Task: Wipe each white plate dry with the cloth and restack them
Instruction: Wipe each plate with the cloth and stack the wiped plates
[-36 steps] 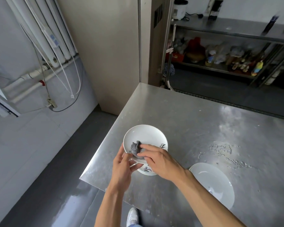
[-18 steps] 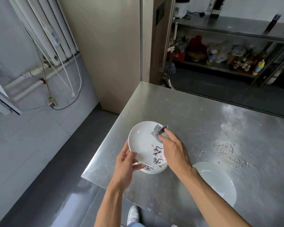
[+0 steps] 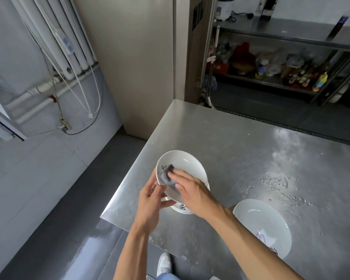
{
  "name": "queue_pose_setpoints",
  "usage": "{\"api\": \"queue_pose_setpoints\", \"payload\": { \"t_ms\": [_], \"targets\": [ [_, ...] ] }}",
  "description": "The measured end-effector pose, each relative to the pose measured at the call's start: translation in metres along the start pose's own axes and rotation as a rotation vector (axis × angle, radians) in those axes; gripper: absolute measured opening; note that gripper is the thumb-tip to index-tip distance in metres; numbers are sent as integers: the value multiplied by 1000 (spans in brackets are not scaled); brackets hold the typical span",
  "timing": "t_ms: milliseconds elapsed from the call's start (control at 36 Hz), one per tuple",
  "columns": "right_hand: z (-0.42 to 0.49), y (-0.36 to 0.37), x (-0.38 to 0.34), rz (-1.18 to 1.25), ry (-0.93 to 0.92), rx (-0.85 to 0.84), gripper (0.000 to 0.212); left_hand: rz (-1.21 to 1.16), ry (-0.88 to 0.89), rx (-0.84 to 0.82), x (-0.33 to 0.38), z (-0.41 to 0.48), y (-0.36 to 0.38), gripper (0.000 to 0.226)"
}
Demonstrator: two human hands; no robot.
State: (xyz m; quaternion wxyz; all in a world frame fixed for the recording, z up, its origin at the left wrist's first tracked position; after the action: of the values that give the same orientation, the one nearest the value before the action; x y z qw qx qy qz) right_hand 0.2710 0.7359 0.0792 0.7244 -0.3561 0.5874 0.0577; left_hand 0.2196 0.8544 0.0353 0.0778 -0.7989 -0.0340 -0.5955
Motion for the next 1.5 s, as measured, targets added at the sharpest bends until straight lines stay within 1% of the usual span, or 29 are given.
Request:
{"api": "queue_pose_setpoints", "payload": {
  "t_ms": [56, 139, 222, 361, 472, 611, 722, 861, 917, 944, 1028, 1139, 1222, 1278, 1417, 1500],
  "targets": [
    [-3, 7, 0, 13, -8, -49, 48, -37, -11, 42, -4, -1, -6, 49],
    [-4, 12, -1, 7, -29, -97, 51, -95, -43, 131, -12, -3, -16, 53],
    [-3, 12, 0, -19, -24, -123, 52, -141, -73, 181, -19, -4, -21, 56],
    [-6, 2, 6, -66, 4, -117, 52, -182, -100, 206, -23, -5, -25, 56],
    [-10, -23, 22, -177, 80, -51, 52, -194, -106, 221, -24, -4, -31, 57],
    [-15, -51, 29, -356, 121, 97, 57, -145, -77, 155, -16, -3, -25, 59],
    [-12, -64, 34, -376, 181, 222, 61, -113, -63, 90, -7, -1, -11, 62],
    [-2, -59, 34, -316, 217, 224, 67, -61, -52, 42, 0, 0, 3, 65],
    [2, -55, 33, -296, 246, 216, 68, -19, -33, -3, 3, -1, 12, 65],
    [5, -52, 31, -284, 253, 211, 66, 5, -23, -32, 5, -2, 17, 66],
    [10, -41, 20, -217, 197, 226, 46, 52, 0, -93, 11, -5, 30, 65],
    [9, -24, 12, -145, 115, 127, 50, 43, -9, -59, 13, -5, 27, 59],
    [5, -14, 4, -70, 14, 42, 37, 2, -40, 5, 7, -5, 15, 52],
    [2, -9, 2, -43, -7, -21, 33, -37, -57, 40, 2, -5, 8, 52],
    [-4, -4, 4, -93, -15, -111, 26, -134, -95, 151, -8, -6, -12, 56],
    [-8, -11, 5, -167, -9, -114, 25, -175, -104, 203, -11, -7, -22, 57]
  ]
}}
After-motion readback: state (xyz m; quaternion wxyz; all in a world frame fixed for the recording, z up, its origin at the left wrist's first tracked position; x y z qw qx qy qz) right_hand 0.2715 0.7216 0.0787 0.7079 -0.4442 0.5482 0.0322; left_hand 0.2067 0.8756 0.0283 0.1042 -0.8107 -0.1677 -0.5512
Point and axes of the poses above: each hand's wrist, its own z-axis towards the middle knuckle, its own y-axis out of the palm, x = y × z, the point moved 9 cm from there along z, towards the middle knuckle, and after that the axes turned 13 degrees about z, right-handed, at the moved point
